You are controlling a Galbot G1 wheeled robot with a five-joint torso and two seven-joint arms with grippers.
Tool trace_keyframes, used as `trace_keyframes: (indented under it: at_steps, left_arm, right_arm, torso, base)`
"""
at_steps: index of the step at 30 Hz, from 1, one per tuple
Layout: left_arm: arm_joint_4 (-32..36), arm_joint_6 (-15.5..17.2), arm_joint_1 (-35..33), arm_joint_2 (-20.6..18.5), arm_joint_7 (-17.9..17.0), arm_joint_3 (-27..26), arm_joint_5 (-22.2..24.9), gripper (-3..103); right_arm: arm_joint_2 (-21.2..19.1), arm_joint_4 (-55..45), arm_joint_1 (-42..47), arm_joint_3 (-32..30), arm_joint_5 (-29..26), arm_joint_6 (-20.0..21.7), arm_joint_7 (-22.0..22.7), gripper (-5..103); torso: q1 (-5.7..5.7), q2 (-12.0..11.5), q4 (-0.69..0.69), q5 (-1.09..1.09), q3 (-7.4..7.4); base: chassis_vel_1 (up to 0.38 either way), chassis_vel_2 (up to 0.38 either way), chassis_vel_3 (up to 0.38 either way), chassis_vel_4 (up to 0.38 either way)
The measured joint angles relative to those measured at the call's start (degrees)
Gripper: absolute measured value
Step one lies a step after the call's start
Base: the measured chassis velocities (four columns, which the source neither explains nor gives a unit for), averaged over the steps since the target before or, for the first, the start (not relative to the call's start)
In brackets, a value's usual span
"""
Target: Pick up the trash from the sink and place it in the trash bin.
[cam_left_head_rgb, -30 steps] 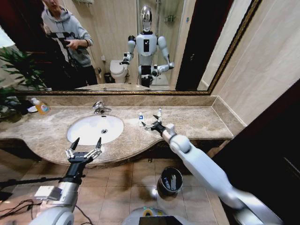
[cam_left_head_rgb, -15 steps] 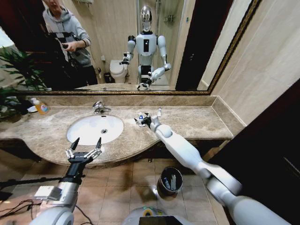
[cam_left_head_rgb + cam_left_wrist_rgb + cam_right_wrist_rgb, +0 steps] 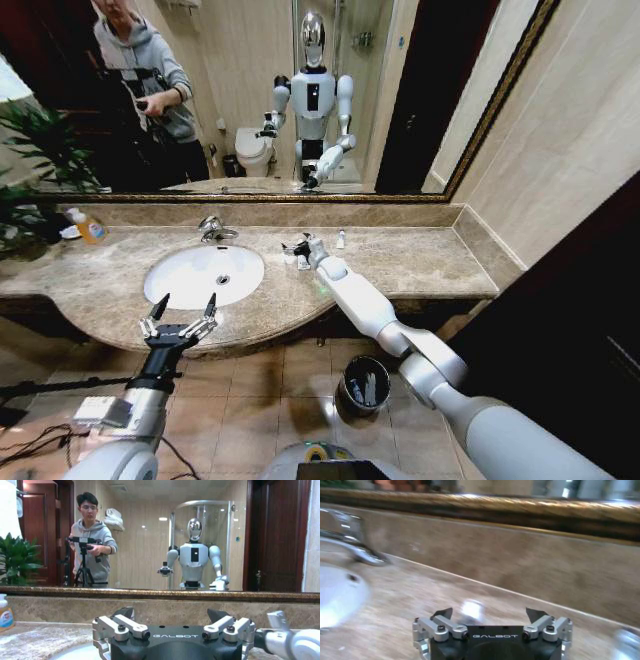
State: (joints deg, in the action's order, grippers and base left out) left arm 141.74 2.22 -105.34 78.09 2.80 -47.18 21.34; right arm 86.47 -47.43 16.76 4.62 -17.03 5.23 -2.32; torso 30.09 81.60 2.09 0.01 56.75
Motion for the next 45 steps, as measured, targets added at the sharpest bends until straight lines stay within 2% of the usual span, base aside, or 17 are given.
trace_keyframes:
  at_steps: [2,9,15,18,20,22,23,24,27,29,31,35,37,39,45]
  left_arm:
    - [0.0,0.0,0.0,0.0,0.0,0.0,0.0,100]
    - [0.0,0.0,0.0,0.0,0.0,0.0,0.0,100]
    - [0.0,0.0,0.0,0.0,0.0,0.0,0.0,100]
    - [0.0,0.0,0.0,0.0,0.0,0.0,0.0,100]
    - [0.0,0.0,0.0,0.0,0.0,0.0,0.0,100]
    - [0.0,0.0,0.0,0.0,0.0,0.0,0.0,100]
    - [0.0,0.0,0.0,0.0,0.0,0.0,0.0,100]
    - [0.0,0.0,0.0,0.0,0.0,0.0,0.0,100]
    - [0.0,0.0,0.0,0.0,0.0,0.0,0.0,100]
    - [0.0,0.0,0.0,0.0,0.0,0.0,0.0,100]
    - [0.0,0.0,0.0,0.0,0.0,0.0,0.0,100]
    - [0.0,0.0,0.0,0.0,0.0,0.0,0.0,100]
    - [0.0,0.0,0.0,0.0,0.0,0.0,0.0,100]
    - [0.0,0.0,0.0,0.0,0.0,0.0,0.0,100]
    - [0.0,0.0,0.0,0.0,0.0,0.0,0.0,100]
  right_arm:
    - [-0.4,0.0,0.3,-0.4,0.1,0.1,0.1,97]
    - [-0.6,-2.7,2.6,-0.2,0.1,1.1,0.1,76]
    - [0.2,-2.6,2.7,-0.2,0.6,1.2,0.2,80]
    - [0.1,-2.6,2.7,-0.4,0.6,1.2,0.2,68]
    - [0.0,-2.7,2.7,-0.4,0.6,1.2,0.2,68]
    - [-0.4,-3.2,2.9,-0.5,0.6,1.2,0.2,61]
    - [-0.4,-3.2,2.9,-0.5,0.6,1.2,0.2,61]
    - [-0.8,-3.6,3.1,-0.5,0.6,1.2,0.2,52]
    - [-1.3,-4.3,3.3,-0.5,0.4,1.2,0.2,49]
    - [-2.0,-5.3,3.6,-0.6,0.1,1.4,0.2,37]
    - [-2.2,-5.7,3.7,-0.6,-0.1,1.5,0.2,37]
    - [-2.9,-7.2,4.4,-0.8,-0.5,2.0,0.2,21]
    - [-3.0,-7.4,4.6,-0.9,-0.5,2.0,0.2,21]
    - [-3.0,-7.7,5.0,-1.0,-0.5,2.1,0.2,16]
    - [-2.7,-8.2,5.8,-1.4,-0.1,2.1,0.6,15]
  torso:
    - [0.00,0.0,-0.02,0.00,0.00]
    - [-0.01,0.0,0.01,0.00,0.00]
    - [-0.01,0.0,0.03,0.00,0.00]
    - [0.00,0.0,0.02,0.00,0.00]
    - [0.00,0.0,0.02,-0.01,0.00]
    - [0.00,0.0,0.02,-0.01,0.00]
    - [0.00,0.0,0.02,-0.01,0.00]
    - [0.00,0.0,0.02,-0.01,0.00]
    - [0.00,0.0,0.02,0.00,0.00]
    - [0.00,0.0,0.02,0.00,0.00]
    - [0.00,0.0,0.02,0.00,0.00]
    - [0.00,0.0,0.02,0.00,0.00]
    - [0.00,0.0,0.02,0.00,0.00]
    - [0.00,0.0,0.02,-0.01,-0.01]
    - [-0.01,0.0,0.02,-0.01,-0.01]
  base:
    - [0.000,0.000,0.000,0.000]
    - [0.000,0.000,0.000,0.000]
    - [0.000,0.000,0.000,0.000]
    - [0.000,0.000,0.000,0.000]
    - [0.000,0.000,0.000,0.000]
    - [0.000,0.000,0.000,0.000]
    - [0.000,0.000,0.000,0.000]
    - [0.000,0.000,0.000,0.000]
    - [0.000,0.000,0.000,0.000]
    - [0.000,0.000,0.000,0.000]
    - [0.000,0.000,0.000,0.000]
    - [0.000,0.000,0.000,0.000]
    - [0.000,0.000,0.000,0.000]
    - [0.000,0.000,0.000,0.000]
    - [0.000,0.000,0.000,0.000]
